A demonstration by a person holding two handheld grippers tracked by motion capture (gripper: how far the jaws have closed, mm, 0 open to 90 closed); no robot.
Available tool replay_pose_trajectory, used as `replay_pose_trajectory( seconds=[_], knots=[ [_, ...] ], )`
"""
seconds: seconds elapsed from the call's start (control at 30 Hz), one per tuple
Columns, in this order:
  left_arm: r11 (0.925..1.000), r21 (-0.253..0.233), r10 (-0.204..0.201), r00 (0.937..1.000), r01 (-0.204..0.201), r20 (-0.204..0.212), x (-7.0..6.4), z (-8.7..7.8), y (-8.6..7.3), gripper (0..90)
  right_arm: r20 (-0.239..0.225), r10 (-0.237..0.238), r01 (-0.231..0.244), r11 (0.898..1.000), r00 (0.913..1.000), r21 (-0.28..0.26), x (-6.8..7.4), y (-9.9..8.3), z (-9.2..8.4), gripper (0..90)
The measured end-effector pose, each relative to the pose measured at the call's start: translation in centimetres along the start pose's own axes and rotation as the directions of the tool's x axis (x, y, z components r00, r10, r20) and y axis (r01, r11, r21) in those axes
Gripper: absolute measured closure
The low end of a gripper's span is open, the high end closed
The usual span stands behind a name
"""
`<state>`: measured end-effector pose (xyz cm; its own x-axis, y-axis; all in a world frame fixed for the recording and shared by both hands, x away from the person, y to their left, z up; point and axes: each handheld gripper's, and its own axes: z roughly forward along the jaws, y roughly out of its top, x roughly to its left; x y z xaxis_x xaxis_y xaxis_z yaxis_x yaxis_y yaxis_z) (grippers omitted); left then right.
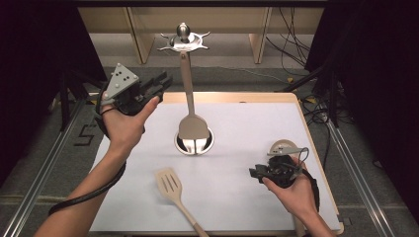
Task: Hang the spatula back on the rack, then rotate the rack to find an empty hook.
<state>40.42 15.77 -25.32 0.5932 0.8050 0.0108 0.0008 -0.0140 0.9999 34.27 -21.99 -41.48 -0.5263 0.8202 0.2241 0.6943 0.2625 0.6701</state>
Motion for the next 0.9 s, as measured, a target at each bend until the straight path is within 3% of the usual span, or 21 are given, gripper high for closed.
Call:
replay_pose_trajectory(
  seconds=[0.1, 0.17, 0.2, 0.23, 0.33, 0.37, 0.4, 0.43, 0.53, 0.6, 0.73, 0.77, 0.8, 0.9],
  knots=[
    [1.0000, 0.005, -0.003, 0.9999, 0.003, -0.012, 0.1, 0.0, 0.2, 81.5, -0.001, 0.015, -0.015, 1.000, 0.9999, 0.017, 0.1, 0.2, -0.2, 67.3],
    [0.9999, 0.008, -0.008, 0.9998, 0.008, -0.018, 0.2, -0.1, 0.3, 85.9, 0.000, 0.002, -0.002, 1.000, 1.0000, -0.006, 0.0, 0.3, -0.2, 67.3],
    [1.0000, 0.004, -0.006, 0.9999, 0.006, -0.016, 0.2, -0.1, 0.4, 87.6, -0.002, 0.026, -0.026, 1.000, 0.9997, 0.011, 0.2, 0.3, -0.3, 67.4],
    [1.0000, 0.002, -0.009, 0.9999, 0.009, -0.010, 0.3, -0.1, 0.6, 88.8, 0.000, 0.013, -0.013, 1.000, 0.9999, 0.019, 0.2, 0.4, -0.3, 67.4],
    [1.0000, -0.010, -0.001, 1.0000, 0.001, -0.008, 0.4, 0.1, 1.2, 89.1, -0.004, -0.009, 0.009, 1.000, 0.9999, 0.010, 0.1, 0.4, -0.3, 67.6],
    [0.9999, -0.015, -0.003, 1.0000, 0.003, -0.007, 0.4, 0.3, 1.5, 89.1, -0.009, 0.021, -0.021, 1.000, 0.9997, 0.022, 0.2, 0.4, -0.2, 67.6],
    [0.9998, -0.020, -0.002, 1.0000, 0.002, -0.009, 0.4, 0.4, 1.7, 89.1, -0.009, -0.005, 0.006, 1.000, 0.9999, 0.006, 0.0, 0.4, -0.1, 67.6],
    [0.9997, -0.021, 0.009, 0.9999, -0.009, -0.010, 0.4, 0.6, 2.1, 89.1, -0.008, 0.013, -0.013, 1.000, 0.9999, 0.008, 0.1, 0.4, 0.0, 67.6],
    [0.9987, -0.044, 0.026, 0.9995, -0.027, -0.019, 0.3, 1.0, 3.1, 89.1, -0.008, -0.010, 0.010, 1.000, 0.9999, 0.011, -0.2, 0.5, -0.1, 67.7],
    [0.9978, -0.056, 0.033, 0.9991, -0.034, -0.025, 0.3, 1.3, 3.8, 89.1, -0.015, 0.000, 0.001, 1.000, 0.9999, 0.011, -0.3, 0.5, -0.1, 67.7],
    [0.9964, -0.049, 0.066, 0.9969, -0.068, -0.044, 0.5, 2.2, 4.5, 89.2, -0.021, 0.010, -0.010, 1.000, 0.9997, 0.001, -0.4, 0.2, -0.1, 67.8],
    [0.9969, -0.044, 0.063, 0.9970, -0.065, -0.046, 0.6, 2.4, 4.5, 89.2, -0.013, -0.005, 0.005, 1.000, 0.9999, 0.004, -0.6, 0.2, -0.1, 67.8],
    [0.9974, -0.038, 0.060, 0.9970, -0.062, -0.049, 0.8, 2.6, 4.5, 89.2, -0.010, 0.039, -0.039, 0.999, 0.9992, -0.018, -0.3, 0.0, 0.0, 67.8],
    [0.9979, -0.028, 0.057, 0.9961, -0.059, -0.068, 1.4, 2.9, 4.2, 89.2, -0.002, 0.027, -0.027, 1.000, 0.9996, 0.002, -0.4, 0.1, -0.4, 67.8]
  ],
)
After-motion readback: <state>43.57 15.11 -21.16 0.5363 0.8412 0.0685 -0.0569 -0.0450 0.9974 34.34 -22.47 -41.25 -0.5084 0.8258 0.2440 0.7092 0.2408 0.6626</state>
